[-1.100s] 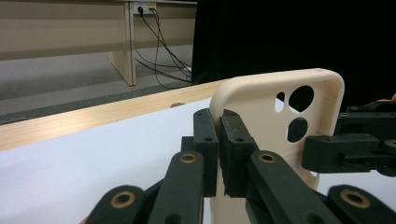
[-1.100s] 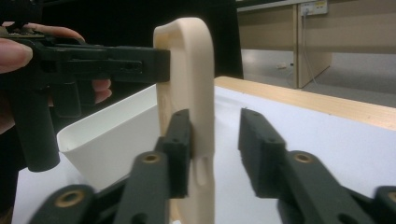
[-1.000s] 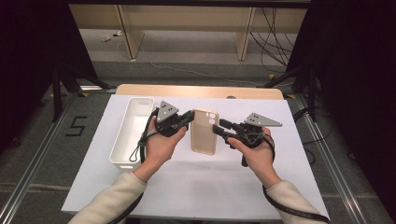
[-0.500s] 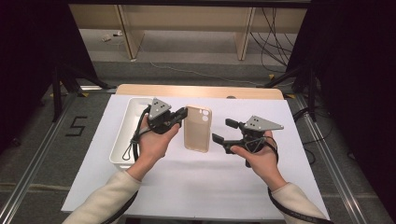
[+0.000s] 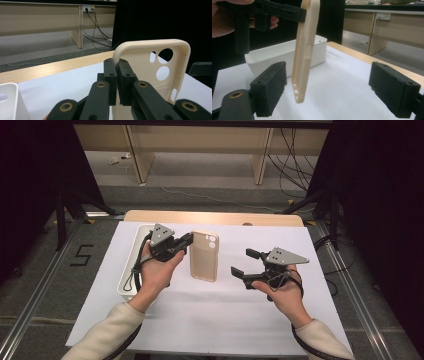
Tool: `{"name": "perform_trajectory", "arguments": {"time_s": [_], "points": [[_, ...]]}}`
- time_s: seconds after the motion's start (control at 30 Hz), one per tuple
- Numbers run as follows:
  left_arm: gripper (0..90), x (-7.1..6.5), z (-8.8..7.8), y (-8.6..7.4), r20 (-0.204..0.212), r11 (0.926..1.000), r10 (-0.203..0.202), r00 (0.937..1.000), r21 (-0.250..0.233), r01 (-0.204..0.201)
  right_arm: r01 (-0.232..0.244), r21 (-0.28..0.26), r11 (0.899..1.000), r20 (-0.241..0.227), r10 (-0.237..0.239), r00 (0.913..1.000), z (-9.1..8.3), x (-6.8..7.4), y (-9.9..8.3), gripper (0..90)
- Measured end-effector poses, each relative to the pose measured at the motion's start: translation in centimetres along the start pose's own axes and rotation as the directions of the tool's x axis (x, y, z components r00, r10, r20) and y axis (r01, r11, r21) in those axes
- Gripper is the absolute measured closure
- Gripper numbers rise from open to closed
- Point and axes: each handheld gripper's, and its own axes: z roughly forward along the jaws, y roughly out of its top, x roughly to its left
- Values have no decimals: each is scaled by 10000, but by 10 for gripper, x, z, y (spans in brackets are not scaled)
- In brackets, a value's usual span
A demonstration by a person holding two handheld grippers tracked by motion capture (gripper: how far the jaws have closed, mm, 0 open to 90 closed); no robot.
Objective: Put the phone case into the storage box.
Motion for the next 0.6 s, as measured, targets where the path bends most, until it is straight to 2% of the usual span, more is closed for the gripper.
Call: {"name": "perform_trajectory", "arguments": {"time_s": [0.13,0.2,0.23,0.6], "points": [[865,3,-2,0,-77,10000,-49,10000,-45,48,43,41,10000,-27,-43,10000,-4,2,-1,159],[865,3,-4,0,-130,9998,-197,9997,-34,197,77,109,9999,12,-77,10000,-6,1,-2,159],[865,4,-4,1,-117,9999,-97,9999,-63,97,88,27,10000,16,-88,10000,-7,1,-2,159],[865,11,-12,1,-340,9992,-398,9986,-14,398,131,-137,9998,168,-128,9998,-20,4,-6,159]]}}
